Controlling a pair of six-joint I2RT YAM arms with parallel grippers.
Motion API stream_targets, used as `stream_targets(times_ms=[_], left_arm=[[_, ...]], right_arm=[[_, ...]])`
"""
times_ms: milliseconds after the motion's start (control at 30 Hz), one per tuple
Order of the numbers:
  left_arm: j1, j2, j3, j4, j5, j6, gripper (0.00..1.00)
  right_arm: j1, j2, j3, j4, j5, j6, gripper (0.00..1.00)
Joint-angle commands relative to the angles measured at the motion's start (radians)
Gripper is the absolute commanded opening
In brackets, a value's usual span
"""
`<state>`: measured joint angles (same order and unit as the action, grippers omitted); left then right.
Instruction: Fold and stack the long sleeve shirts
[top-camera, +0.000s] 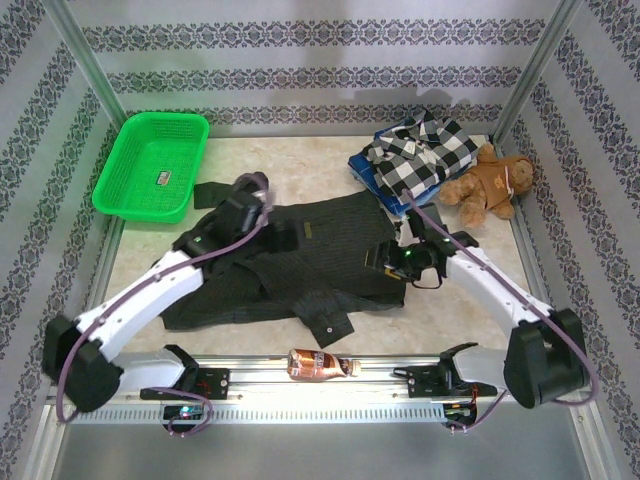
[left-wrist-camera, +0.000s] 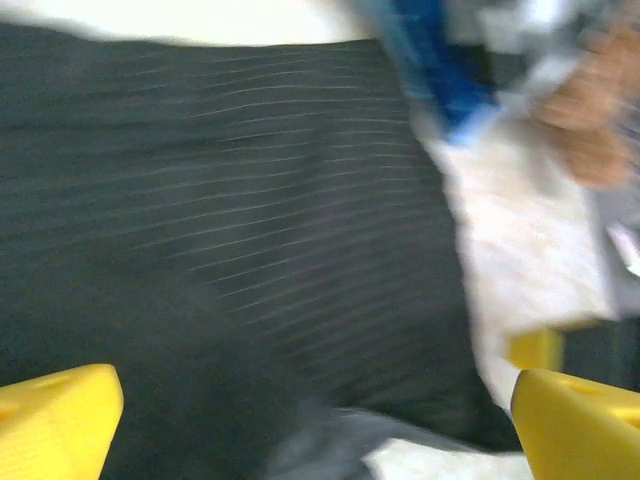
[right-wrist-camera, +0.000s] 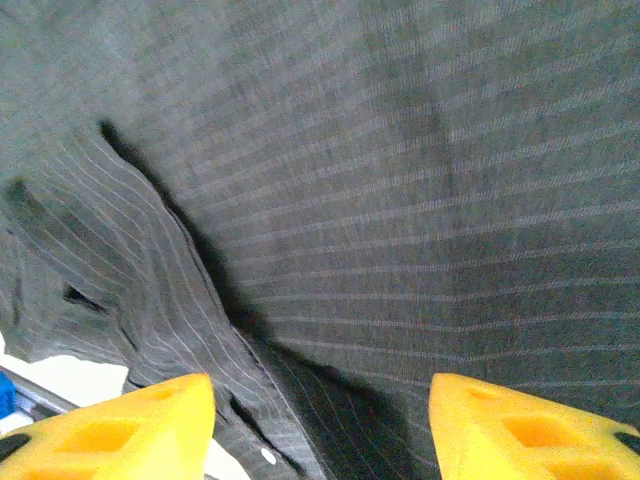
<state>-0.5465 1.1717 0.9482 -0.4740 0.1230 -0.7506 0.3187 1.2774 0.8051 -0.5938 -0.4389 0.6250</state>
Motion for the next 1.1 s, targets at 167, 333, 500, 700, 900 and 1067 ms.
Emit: stream_targets(times_ms=[167, 333, 500, 700, 900, 1067], left_arm=[[0.184, -0.302, -0.275, -0.398, -0.238, -0.273, 1.0], [0.209, -0.275, -0.349, -0.383, -0.191, -0.283, 1.0], [0.211, -0.217, -0.337, -0.364, -0.199, -0.295, 1.0], [0.248, -0.221, -0.378, -0.322, -0.169, -0.299, 1.0], [0.292, -0.205, -0.376, -0.306, -0.15, -0.272, 1.0], [0.345, -0.232, -0.358, -0.303, -0.118, -0.239, 1.0]], right_arm=[[0.023, 0.115, -0.059, -0.095, 0.21, -0.046, 0.55], [0.02, 0.175, -0.079, -0.122, 0.305, -0.08, 0.55], [0.039, 0.072, -0.036, -0.12, 0.333, -0.09, 0.59], [0.113, -0.072, 0.096, -0.268, 0.35, -0.137, 0.71], [0.22, -0.05, 0.048, -0.234, -0.025, -0.095, 0.67], [0.332, 0.059, -0.044, -0.102, -0.044, -0.071, 0.64]])
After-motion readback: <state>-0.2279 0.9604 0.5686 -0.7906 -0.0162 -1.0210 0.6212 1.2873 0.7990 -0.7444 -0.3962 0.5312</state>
